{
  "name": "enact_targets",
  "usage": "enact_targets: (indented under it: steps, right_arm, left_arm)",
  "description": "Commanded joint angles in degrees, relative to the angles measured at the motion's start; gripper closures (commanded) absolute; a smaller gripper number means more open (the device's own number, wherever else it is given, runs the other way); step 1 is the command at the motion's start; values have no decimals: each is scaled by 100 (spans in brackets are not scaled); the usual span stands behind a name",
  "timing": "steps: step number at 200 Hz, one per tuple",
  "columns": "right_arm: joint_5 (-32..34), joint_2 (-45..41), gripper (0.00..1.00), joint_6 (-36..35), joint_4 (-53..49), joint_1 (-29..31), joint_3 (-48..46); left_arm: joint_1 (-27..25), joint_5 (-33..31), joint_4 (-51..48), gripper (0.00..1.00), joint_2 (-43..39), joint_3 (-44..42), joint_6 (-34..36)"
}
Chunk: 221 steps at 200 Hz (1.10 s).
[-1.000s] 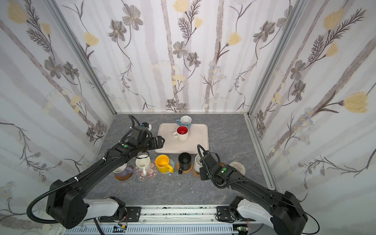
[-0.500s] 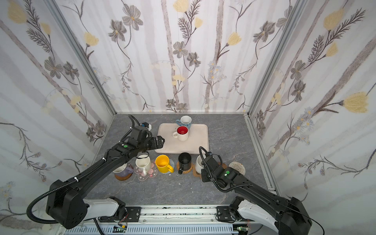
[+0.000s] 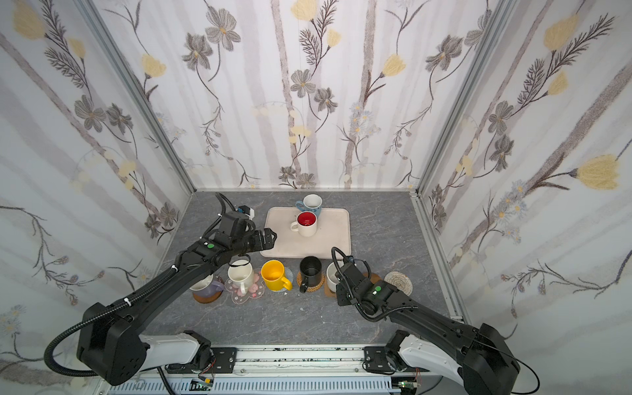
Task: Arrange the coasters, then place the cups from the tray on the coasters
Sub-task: 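Lower the speckled white mug onto the coaster beside the black mug, then open the right gripper and rise while the left gripper reaches to the red-lined mug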
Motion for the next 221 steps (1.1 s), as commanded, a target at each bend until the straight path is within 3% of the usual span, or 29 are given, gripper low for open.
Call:
enact_targets:
  steps: [1, 97, 172, 221]
  right_arm:
    - [155, -91, 61, 90, 165, 12, 14]
    - [212, -1117, 36, 60, -63, 8, 288]
    - [499, -1688, 18, -561, 42, -136, 752]
    - [-313, -1620, 15, -1129, 566, -948, 849]
  left_arm:
    - [4, -70, 132, 0, 15, 5, 9]
    - [57, -56, 118, 0, 681, 636, 111]
    - [53, 64, -185, 11, 1955, 2300, 189]
    - [66, 870, -216, 23, 2647, 2829, 1277]
